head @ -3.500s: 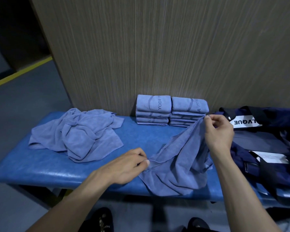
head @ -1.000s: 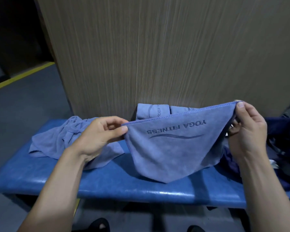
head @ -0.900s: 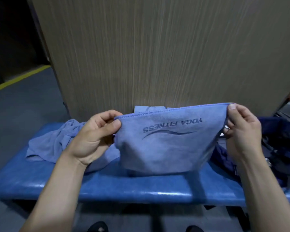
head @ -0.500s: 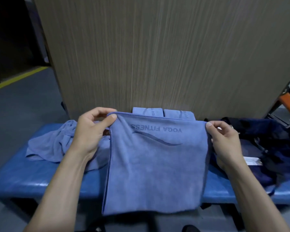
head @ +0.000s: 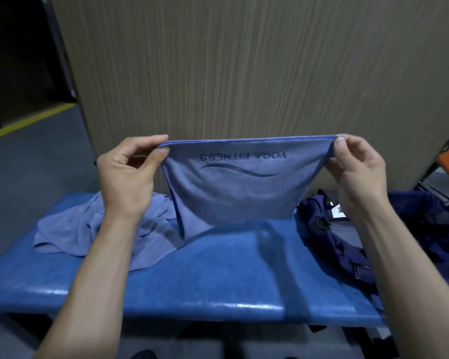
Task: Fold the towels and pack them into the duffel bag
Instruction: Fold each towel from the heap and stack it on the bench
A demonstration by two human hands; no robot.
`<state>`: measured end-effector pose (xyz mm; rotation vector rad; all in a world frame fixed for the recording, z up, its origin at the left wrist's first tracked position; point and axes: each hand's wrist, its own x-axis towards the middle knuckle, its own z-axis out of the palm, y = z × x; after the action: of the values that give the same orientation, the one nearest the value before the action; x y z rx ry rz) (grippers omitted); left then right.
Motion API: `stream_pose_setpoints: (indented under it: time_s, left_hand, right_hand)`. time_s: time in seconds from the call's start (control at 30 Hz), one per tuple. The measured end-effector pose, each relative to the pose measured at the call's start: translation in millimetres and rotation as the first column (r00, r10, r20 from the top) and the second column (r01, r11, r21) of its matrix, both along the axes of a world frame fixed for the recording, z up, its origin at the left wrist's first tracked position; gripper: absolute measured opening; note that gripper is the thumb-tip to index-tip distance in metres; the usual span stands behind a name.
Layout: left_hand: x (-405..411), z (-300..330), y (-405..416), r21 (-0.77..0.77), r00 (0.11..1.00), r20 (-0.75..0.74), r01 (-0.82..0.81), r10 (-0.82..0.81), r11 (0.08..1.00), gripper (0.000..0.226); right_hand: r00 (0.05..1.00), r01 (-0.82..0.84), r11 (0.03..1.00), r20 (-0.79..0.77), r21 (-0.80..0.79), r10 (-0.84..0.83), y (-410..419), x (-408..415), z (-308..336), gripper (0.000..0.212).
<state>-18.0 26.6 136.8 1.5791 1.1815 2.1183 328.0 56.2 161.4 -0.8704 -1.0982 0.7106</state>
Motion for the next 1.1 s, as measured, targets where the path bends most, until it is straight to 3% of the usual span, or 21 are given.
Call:
stream_pose_setpoints:
  time_s: [0.13,0.23,0.37,0.47,0.57,0.67,0.77,0.83,0.93,1.03,1.1]
  left_hand:
    - [4,1,-5,-0.005,0.997,-0.057,0.052,-0.052,0.999,0.019]
    - [-5,-10,-19,-0.201,0.955,-0.113,0.247,-0.273,0.948,0.017]
    - [-22,-36,-47,-0.563,0.794,-0.210,0.379,-0.571,0.734,0.016]
    - [-30,-52,-64,-0.777,0.680,-0.129,0.383,-0.722,0.500,0.017]
    - [-32,-64,-75,-0.890,0.567,-0.065,0.340,-0.821,0.305,0.017]
    - [-27,-73,-79,-0.949,0.476,-0.028,0.263,-0.879,0.173,0.016]
    - [-22,-78,-75,-0.956,0.412,-0.050,0.244,-0.910,0.163,0.011]
    - [-23,-80,-70,-0.932,0.451,-0.033,0.308,-0.892,0.190,0.008]
    - [-19,-88,-61,-0.887,0.567,0.128,0.432,-0.813,0.162,0.014]
    - [-11,-101,-48,-0.868,0.690,0.304,0.485,-0.657,0.107,0.017]
    - [-7,-108,-38,-0.889,0.766,0.296,0.440,-0.571,0.128,0.011]
  right_hand:
    - [0.996,-0.065,0.997,-0.064,0.035,0.067,-10,9,-11,0.011]
    - [0.993,-0.102,0.993,-0.066,-0.057,0.098,-35,17,-52,0.018]
    - [0.972,-0.211,0.931,-0.164,-0.298,0.168,-70,32,-118,0.023]
    - [0.969,-0.246,0.877,-0.140,-0.413,0.206,-85,39,-130,0.017]
    - [0.956,-0.293,0.841,-0.114,-0.455,0.271,-95,41,-130,0.011]
    - [0.933,-0.297,0.763,-0.003,-0.574,0.360,-102,44,-137,0.011]
    - [0.910,-0.275,0.679,0.044,-0.681,0.412,-100,48,-143,0.013]
    - [0.900,-0.232,0.624,0.079,-0.746,0.429,-96,50,-147,0.013]
    - [0.907,-0.167,0.592,0.111,-0.788,0.405,-86,47,-154,0.013]
    - [0.918,0.006,0.690,0.278,-0.724,0.284,-67,40,-168,0.018]
    - [0.860,0.136,0.777,0.463,-0.615,0.216,-53,34,-178,0.019]
